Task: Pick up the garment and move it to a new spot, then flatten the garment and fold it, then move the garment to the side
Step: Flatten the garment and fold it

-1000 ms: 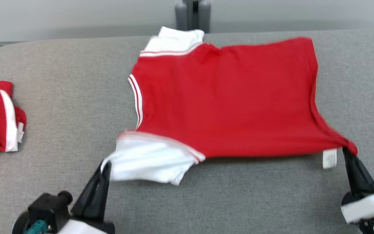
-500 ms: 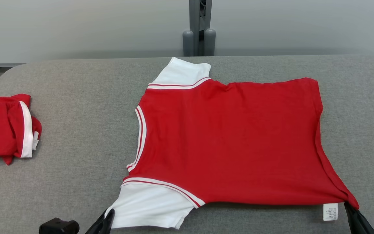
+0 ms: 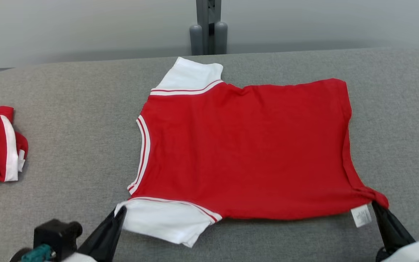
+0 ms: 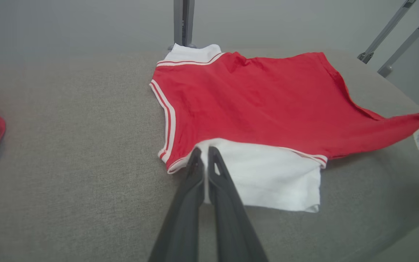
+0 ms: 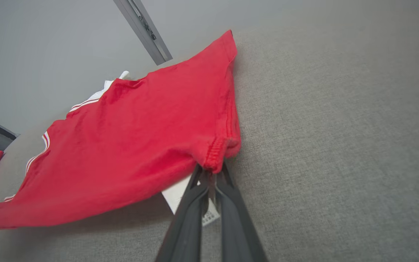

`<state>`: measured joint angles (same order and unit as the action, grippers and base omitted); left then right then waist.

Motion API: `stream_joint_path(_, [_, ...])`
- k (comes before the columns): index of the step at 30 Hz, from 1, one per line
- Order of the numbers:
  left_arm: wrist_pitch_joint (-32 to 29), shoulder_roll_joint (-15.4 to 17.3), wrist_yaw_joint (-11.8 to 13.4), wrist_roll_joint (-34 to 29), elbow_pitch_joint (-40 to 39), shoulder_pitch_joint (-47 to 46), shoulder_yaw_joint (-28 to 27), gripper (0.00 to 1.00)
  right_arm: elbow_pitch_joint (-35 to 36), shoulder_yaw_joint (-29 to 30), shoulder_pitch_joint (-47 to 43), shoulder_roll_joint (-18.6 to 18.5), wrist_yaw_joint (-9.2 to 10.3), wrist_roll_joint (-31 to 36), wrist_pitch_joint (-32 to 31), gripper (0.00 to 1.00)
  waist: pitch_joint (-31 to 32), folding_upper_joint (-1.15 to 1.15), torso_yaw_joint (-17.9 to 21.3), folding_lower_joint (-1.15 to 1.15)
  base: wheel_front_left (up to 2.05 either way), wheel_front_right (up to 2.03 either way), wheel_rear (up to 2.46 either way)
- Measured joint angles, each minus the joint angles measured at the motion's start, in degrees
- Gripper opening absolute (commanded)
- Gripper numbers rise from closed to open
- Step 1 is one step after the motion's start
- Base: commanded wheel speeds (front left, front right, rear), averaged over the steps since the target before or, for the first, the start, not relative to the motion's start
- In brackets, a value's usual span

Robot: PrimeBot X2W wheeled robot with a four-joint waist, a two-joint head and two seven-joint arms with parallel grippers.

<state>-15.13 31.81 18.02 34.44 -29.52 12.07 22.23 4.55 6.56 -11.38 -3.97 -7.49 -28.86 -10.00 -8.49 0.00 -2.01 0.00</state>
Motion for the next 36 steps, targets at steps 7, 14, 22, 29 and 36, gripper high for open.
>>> stream_joint_path(7, [0.56,-0.67,-3.04,0.05,3.67,-8.39,-0.29,0.00,-0.48,-2.24,8.60,-1.35,0.00,0.13,-2.24,0.00,-2.30,0.00,1.52,0.00,0.00,0.00,0.00])
stream_joint_path(14, [3.89,-4.65,-5.44,0.96,12.07,-17.41,-0.86,0.00,-6.46,-4.08,17.75,-3.70,0.00,-0.59,-2.41,0.00,-5.53,0.00,2.26,0.00,0.00,0.00,0.00])
stream_joint_path(22, [8.18,-9.20,-9.26,2.55,24.21,-24.70,-0.15,0.00,-15.71,-8.53,25.96,-6.53,0.00,-1.65,-1.41,0.00,-9.36,0.00,2.78,0.00,0.00,0.00,0.00])
stream_joint_path(29, [11.03,-11.09,-11.95,3.48,31.59,-28.02,0.26,1.00,-20.91,-12.28,30.20,-7.79,0.00,-3.70,2.20,1.00,-11.00,0.00,3.22,0.00,0.00,0.00,0.00])
stream_joint_path(36, [20.91,-12.41,-9.02,0.32,32.22,-28.99,-2.88,1.00,-19.90,-11.50,28.89,-8.60,0.00,-5.56,11.93,1.00,-10.63,0.00,2.75,0.00,0.00,0.00,0.00])
